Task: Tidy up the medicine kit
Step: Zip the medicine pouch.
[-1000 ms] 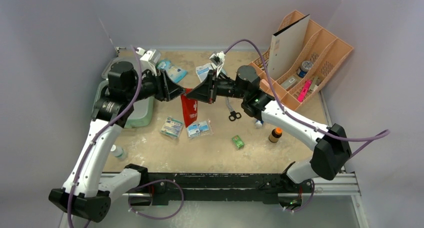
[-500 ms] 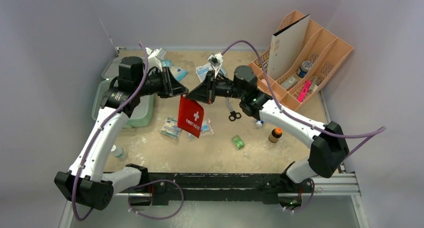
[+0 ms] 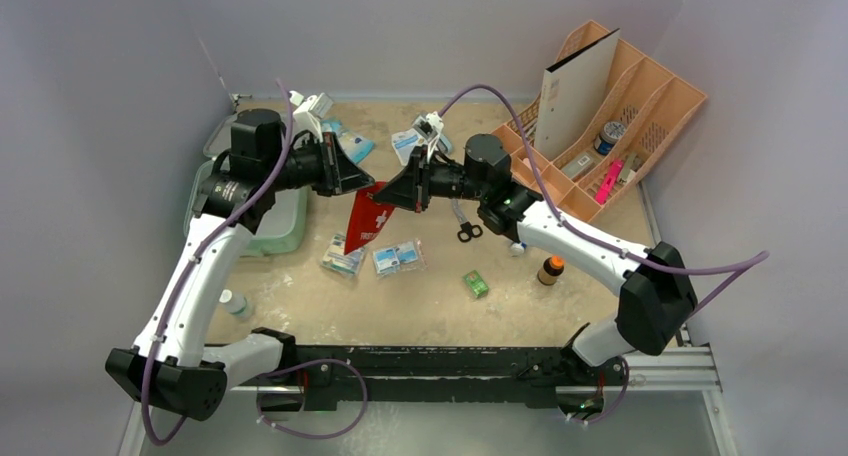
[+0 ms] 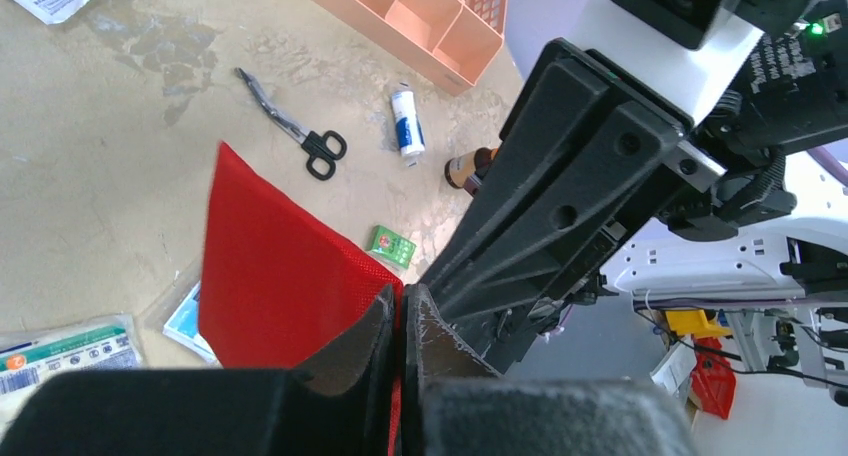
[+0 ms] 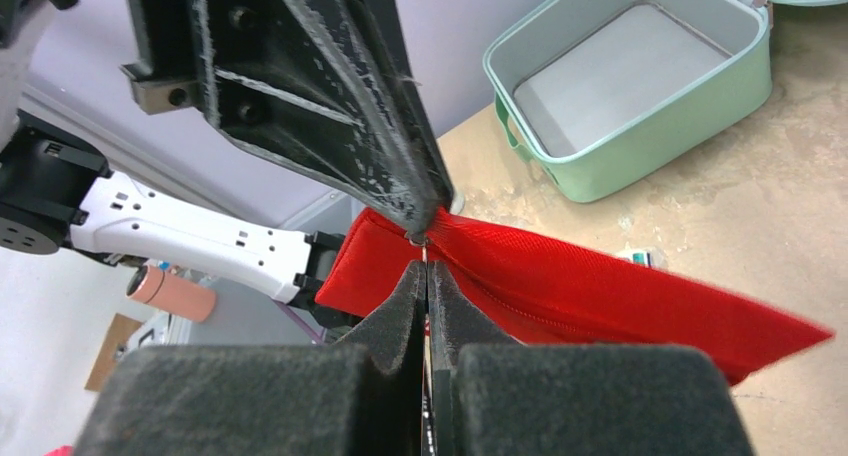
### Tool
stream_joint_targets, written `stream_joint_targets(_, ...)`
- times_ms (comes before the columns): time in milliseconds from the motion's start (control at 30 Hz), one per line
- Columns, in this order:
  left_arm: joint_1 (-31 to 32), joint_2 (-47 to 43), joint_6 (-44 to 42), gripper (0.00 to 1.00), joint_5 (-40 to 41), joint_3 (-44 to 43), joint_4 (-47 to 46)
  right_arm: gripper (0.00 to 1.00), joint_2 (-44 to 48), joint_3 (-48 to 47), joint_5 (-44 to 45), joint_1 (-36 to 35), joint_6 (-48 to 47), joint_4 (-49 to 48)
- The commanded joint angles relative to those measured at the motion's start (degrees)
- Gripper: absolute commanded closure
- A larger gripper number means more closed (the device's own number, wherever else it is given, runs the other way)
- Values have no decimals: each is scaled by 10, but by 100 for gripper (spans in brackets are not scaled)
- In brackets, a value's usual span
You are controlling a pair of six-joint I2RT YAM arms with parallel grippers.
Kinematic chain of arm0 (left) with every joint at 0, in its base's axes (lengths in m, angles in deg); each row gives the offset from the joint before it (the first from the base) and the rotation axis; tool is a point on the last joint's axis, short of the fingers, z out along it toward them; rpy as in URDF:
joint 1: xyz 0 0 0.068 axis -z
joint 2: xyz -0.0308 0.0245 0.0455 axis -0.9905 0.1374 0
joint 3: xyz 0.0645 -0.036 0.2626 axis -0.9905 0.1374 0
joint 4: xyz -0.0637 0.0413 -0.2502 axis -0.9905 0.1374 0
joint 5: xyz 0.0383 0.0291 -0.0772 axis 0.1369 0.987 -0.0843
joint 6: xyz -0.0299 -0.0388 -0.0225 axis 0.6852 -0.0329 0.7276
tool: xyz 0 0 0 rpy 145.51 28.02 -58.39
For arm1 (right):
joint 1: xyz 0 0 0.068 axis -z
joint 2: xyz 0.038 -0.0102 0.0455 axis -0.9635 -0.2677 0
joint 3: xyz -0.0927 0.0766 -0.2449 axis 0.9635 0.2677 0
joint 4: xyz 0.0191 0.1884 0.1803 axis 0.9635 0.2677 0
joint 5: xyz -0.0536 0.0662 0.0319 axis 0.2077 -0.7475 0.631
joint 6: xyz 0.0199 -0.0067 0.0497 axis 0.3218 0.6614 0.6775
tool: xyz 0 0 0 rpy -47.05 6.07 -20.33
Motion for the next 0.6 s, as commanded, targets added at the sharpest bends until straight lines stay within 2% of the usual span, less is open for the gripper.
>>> stream_joint_targets(0, -1, -9, -27, 100, -34, -40, 18, 100, -8, 10, 19, 4, -36, 27)
stream_joint_targets(333, -1, -3, -73, 100, -24, -74, 73, 100, -1, 25, 60, 6, -72, 59)
stream_joint_targets(567, -1, -12, -71, 100, -21, -82, 79, 100, 1, 32, 84, 14, -83, 66)
